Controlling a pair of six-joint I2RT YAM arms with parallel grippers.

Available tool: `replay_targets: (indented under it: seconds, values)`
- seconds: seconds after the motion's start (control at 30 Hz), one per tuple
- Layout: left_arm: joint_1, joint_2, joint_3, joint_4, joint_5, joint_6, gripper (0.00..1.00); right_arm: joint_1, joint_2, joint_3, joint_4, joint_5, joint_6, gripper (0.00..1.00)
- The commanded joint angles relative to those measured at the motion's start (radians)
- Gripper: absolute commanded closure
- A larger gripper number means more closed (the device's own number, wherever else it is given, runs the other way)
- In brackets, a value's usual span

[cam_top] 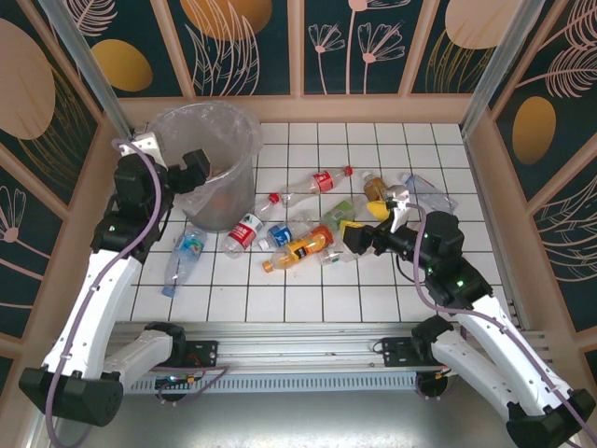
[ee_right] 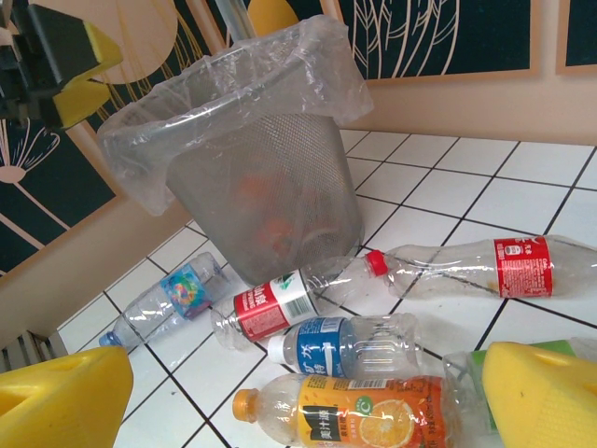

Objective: Put the plastic bottles in the bin

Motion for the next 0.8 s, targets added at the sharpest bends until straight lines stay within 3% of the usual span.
replay_targets:
  seconds: [0.0,0.23,0.6,0.77]
  values:
    - [0.004,-0.02,0.023,-0.163,-0.012,-0.145,0.02,-0.008,-0.004,0.029,0.025,-0.02,-0.018,0.03]
    - [0.005,-0.031,0.015,-0.268,0.049,-0.226,0.01,-0.008,-0.002,0.029,0.022,-0.017,-0.016,0.03]
    - [0.003,0.033,-0.066,-0.028,0.247,-0.285,0.02,-0.008,-0.004,0.029,0.017,-0.016,-0.016,0.03]
    - [0.003,0.078,-0.043,0.03,0.224,-0.267,0.02,-0.008,-0.004,0.029,0.014,-0.015,-0.017,0.03]
